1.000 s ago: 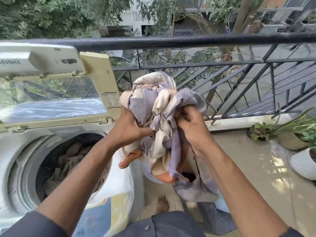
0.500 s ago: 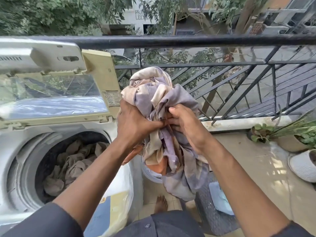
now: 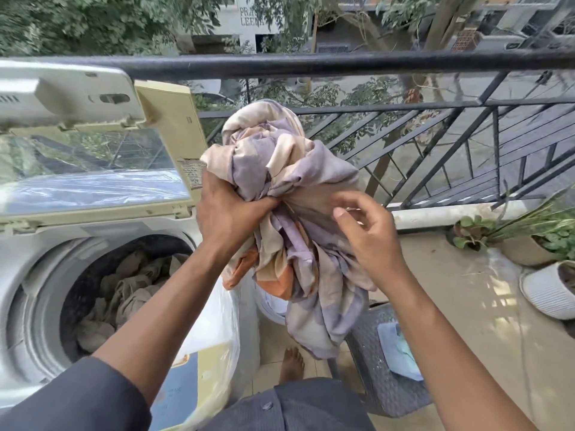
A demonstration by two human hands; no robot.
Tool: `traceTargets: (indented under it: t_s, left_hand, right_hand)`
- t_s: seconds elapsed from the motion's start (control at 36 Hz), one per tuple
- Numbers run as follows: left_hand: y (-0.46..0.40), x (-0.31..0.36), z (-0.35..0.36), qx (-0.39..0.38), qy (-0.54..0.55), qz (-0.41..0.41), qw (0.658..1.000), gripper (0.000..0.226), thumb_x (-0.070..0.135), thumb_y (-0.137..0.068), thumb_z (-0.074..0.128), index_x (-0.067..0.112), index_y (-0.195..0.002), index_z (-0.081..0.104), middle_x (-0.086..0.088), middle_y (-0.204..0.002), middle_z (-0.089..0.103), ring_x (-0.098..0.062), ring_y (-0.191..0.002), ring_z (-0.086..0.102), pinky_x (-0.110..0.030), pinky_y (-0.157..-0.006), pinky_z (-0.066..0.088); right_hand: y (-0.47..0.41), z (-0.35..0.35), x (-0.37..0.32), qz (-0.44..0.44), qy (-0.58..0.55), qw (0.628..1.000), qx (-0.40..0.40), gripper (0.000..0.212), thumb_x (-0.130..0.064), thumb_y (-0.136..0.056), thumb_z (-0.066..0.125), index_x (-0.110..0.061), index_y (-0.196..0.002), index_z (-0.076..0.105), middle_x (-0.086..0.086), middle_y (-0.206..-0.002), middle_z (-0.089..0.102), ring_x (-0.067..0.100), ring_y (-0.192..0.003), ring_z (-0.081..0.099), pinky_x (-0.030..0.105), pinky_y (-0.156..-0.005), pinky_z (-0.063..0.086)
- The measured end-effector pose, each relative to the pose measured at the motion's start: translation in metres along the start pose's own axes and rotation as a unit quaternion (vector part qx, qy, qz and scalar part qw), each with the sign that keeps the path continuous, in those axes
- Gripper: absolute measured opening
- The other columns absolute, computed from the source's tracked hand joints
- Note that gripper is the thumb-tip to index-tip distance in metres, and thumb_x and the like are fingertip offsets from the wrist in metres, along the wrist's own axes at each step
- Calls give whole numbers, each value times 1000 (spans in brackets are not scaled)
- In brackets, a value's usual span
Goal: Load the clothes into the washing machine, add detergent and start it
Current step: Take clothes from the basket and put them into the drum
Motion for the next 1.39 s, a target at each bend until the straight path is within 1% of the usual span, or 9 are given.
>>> traceTargets:
  t_s: [0.11,0.28,0.42,0.56,0.75,0.94,1.08,1.17,1.39]
  left_hand:
    - [0,-9,-10,40,57,-49,996,100,71,-51,84,30,-136,54,8,-125,69,-20,-116,68,-44,-96,57]
    - [2,-7,-12,57,126,-71,988,89,63,-55,89,33,-131,55,15,-119,69,-14,-112,69,-40,-99,57]
    - [1,-8,-11,62,150,-81,983,94,69,-51,88,34,-132,56,14,-122,72,-15,-116,69,-44,-104,55]
    - [-5,-14,-6,33,189,-84,978,91,61,-51,93,32,-131,59,15,-118,73,-7,-109,71,-42,-100,59]
    - [-13,-36,-5,-11,168,-66,984,94,64,-49,95,30,-131,62,12,-120,75,-9,-112,72,-45,-98,61]
    - [2,-36,-15,-87,275,-54,956,66,37,-58,94,24,-119,72,8,-110,81,-9,-106,76,-38,-91,63]
    - [8,-27,-48,-115,295,19,948,50,36,-62,88,34,-110,73,9,-111,80,-8,-109,75,-28,-88,61]
    - [12,-28,-70,-128,298,50,945,40,40,-61,81,40,-100,72,20,-98,80,4,-97,74,-21,-79,58]
    - [18,-64,-127,-183,316,50,930,60,38,-66,85,27,-123,68,4,-115,78,-18,-115,73,-41,-99,59]
  right_hand:
    - [17,-9,51,65,295,951,-64,84,-49,-87,74,-25,-157,35,5,-150,47,27,-138,46,46,-112,43]
    - [56,12,130,285,164,930,-163,153,-55,-62,95,-32,-163,-17,3,-172,17,20,-154,27,36,-120,33]
    - [60,24,151,368,-80,924,-64,94,-15,-88,82,-53,-149,21,-30,-133,55,7,-119,57,35,-89,50]
    - [48,12,151,391,-114,913,22,17,-11,-95,61,-24,-106,65,4,-102,74,25,-103,69,44,-90,54]
    - [8,-47,60,189,-188,950,164,32,4,-84,59,-20,-102,70,1,-87,72,17,-83,65,36,-76,51]
    - [3,-44,-50,-31,-269,959,82,51,-13,-87,76,-8,-131,51,-5,-112,71,11,-108,65,26,-91,55]
    - [6,-25,-63,-52,-169,982,71,38,-39,-88,80,-27,-121,67,18,-125,66,29,-118,65,47,-103,53]
    - [7,-2,-64,-27,-15,998,63,78,-78,-75,75,-21,-127,66,18,-131,62,38,-127,59,59,-108,46]
    - [54,122,-101,67,-190,975,-93,73,-77,-63,78,-31,-119,68,-17,-115,77,0,-114,68,21,-94,51]
Point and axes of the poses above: each hand's wrist, its own y-axis away from the middle knuckle, its own z-axis out of the palm, x = y × z, the point moved 9 cm from there along -y, towards the middle knuckle
